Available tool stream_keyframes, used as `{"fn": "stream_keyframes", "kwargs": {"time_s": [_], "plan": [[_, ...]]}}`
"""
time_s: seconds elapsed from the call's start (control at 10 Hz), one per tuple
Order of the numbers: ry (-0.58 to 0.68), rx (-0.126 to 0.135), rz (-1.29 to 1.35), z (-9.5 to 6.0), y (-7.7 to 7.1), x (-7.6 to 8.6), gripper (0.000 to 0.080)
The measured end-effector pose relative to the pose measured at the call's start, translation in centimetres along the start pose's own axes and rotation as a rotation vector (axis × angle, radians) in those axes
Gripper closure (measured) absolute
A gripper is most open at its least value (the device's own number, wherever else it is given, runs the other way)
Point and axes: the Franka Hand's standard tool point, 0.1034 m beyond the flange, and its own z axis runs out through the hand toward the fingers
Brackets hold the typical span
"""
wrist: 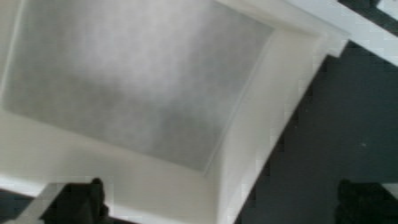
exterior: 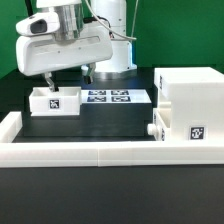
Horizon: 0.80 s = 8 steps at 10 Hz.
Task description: Assemble drawer
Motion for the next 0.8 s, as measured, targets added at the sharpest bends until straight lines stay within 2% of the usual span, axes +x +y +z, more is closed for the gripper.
{"fn": "stream_keyframes", "kwargs": {"time_s": [0.3,0.5,0.6,0.7,0.8], "plan": [[0.005,-0.004,0.209,0.0,-0.2,0.3,0.0150],[0.027,-0.027,0.383,0.4,-0.8,1.0,0.0150],[0.041,-0.046,0.438,1.4,-1.5,-0.5,0.0150],[0.023,-0.044,0.439,2.1,-2.3,-1.6,0.0150],[0.033,-0.052,0.423,2.3,-2.0,-1.5,0.0150]]}}
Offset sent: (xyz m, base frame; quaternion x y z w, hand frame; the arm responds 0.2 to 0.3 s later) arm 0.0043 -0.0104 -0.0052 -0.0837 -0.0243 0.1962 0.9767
